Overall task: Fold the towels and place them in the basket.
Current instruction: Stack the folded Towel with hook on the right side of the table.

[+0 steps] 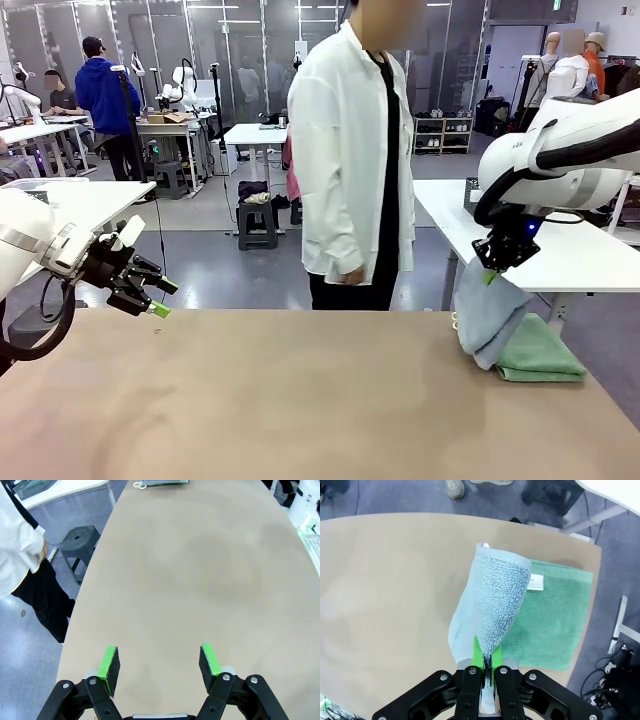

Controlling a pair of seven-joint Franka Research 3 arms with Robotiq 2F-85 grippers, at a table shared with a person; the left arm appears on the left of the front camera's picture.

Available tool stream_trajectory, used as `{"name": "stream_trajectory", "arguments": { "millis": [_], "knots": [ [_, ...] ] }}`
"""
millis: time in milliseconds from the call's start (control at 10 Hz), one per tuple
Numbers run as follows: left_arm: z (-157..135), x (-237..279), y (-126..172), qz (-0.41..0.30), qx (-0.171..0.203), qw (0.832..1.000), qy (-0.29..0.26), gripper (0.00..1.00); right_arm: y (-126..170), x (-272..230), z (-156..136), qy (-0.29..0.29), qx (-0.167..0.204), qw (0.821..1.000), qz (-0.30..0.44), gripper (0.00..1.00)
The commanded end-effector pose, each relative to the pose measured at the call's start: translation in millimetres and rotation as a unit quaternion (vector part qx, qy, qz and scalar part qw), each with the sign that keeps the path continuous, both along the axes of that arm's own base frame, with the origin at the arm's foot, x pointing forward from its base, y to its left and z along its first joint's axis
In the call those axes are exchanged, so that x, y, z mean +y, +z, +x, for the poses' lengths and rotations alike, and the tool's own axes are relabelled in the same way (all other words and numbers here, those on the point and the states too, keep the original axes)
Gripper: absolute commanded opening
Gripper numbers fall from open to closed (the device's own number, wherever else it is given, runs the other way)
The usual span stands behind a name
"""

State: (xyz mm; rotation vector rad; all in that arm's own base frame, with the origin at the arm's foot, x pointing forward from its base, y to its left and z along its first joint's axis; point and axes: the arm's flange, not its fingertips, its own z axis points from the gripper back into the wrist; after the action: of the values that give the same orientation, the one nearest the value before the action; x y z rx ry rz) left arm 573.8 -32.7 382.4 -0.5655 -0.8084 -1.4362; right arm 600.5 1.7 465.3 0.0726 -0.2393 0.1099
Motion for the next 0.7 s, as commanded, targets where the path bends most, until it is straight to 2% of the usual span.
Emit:
{"name": "stream_trajectory", "arguments": {
  "millis": [0, 100, 400, 500, 600],
  "knots": [
    [-0.6, -0.5, 1.8, 0.006, 0.000, 1.000, 0.001, 0.81, 10.8, -8.4, 1.1, -0.004, 0.006, 1.000, -0.016, 0.00],
    [-0.6, -0.5, 1.8, 0.006, 0.000, 1.000, 0.001, 0.81, 0.0, 0.0, 0.0, 0.000, 0.000, 1.000, 0.000, 0.00],
    [-0.6, -0.5, 1.8, 0.006, 0.000, 1.000, 0.001, 0.81, 0.0, 0.0, 0.0, 0.000, 0.000, 1.000, 0.000, 0.00],
    [-0.6, -0.5, 1.8, 0.006, 0.000, 1.000, 0.001, 0.81, 2.9, -2.0, 0.5, 0.002, 0.004, 1.000, -0.005, 0.07],
    [-0.6, -0.5, 1.8, 0.006, 0.000, 1.000, 0.001, 0.81, -2.7, -0.8, 8.0, 0.031, 0.009, 0.999, 0.009, 0.07]
  ]
}}
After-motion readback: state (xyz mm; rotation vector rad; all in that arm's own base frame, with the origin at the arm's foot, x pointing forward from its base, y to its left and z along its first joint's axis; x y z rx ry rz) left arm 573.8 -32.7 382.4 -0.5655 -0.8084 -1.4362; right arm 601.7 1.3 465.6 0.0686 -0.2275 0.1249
